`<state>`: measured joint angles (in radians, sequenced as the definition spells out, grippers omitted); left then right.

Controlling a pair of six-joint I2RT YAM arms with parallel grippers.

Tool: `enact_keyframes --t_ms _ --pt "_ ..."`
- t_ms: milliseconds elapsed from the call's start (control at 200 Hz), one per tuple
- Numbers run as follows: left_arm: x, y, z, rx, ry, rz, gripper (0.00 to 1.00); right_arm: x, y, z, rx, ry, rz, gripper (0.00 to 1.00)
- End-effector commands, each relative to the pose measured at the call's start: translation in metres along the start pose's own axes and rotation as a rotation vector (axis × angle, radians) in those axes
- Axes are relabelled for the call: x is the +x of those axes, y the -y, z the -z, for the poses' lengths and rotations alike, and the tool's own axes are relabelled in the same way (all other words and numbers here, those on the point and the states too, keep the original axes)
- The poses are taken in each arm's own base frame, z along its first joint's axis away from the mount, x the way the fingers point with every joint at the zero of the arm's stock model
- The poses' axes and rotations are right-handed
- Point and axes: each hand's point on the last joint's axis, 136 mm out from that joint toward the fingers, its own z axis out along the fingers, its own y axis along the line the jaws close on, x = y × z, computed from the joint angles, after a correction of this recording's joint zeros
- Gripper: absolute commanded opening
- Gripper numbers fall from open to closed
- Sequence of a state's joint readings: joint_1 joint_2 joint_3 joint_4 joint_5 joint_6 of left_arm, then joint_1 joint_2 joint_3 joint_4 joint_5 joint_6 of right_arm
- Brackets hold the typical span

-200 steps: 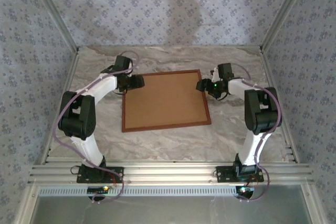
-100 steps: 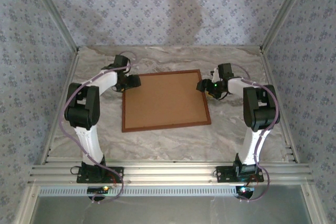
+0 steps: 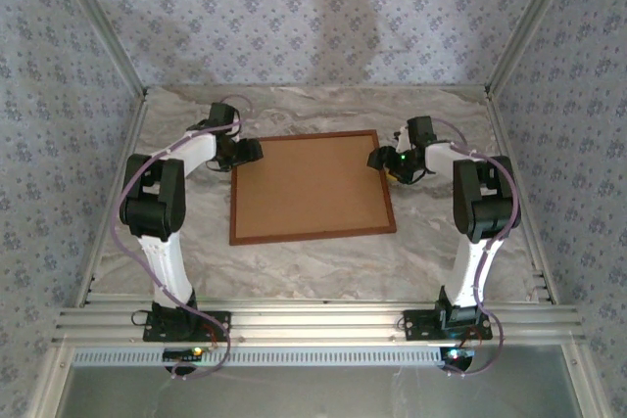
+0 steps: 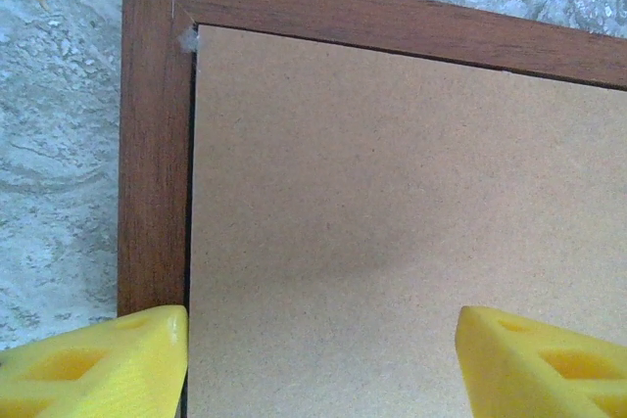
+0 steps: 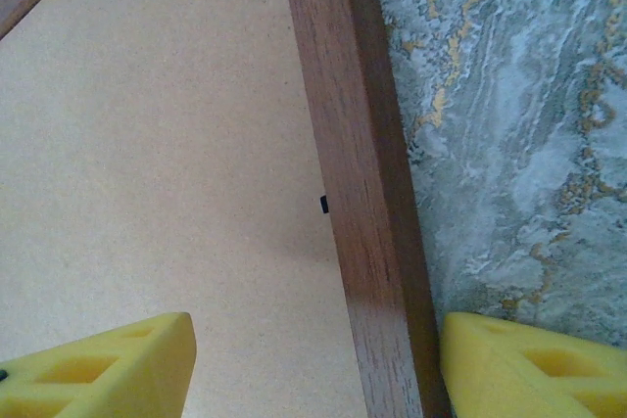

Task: Put the photo into the frame

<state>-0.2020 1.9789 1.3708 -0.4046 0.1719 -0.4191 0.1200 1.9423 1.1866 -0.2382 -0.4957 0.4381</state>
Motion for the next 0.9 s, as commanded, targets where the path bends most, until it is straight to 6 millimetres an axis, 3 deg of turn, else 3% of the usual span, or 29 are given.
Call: enact_keyframes --t_ms 0,350,565,785,820,895 --pt "0.045 0.025 -0.021 0.134 -0.158 0.002 0.7 0.027 -0.018 -0.033 -0.099 -0.101 0.011 0.69" --pt "0.09 0.088 -0.032 0.373 -0.307 -0.075 0.62 0.036 -0.047 -0.043 -0.162 -0.116 0.027 0.66" --pt "0.12 0.11 -0.038 0.401 -0.383 -0.161 0.59 0.042 -0.05 -0.05 -0.168 -0.132 0.025 0.65" --pt "0.15 0.12 -0.044 0.379 -0.444 -0.224 0.59 0.046 -0.051 -0.053 -0.166 -0.143 0.025 0.64" --pt "0.151 0.122 -0.045 0.389 -0.444 -0.218 0.59 0.035 -0.059 -0.051 -0.179 -0.12 0.041 0.64" --pt "0.156 0.126 -0.046 0.377 -0.453 -0.236 0.59 0.034 -0.059 -0.052 -0.178 -0.119 0.038 0.64"
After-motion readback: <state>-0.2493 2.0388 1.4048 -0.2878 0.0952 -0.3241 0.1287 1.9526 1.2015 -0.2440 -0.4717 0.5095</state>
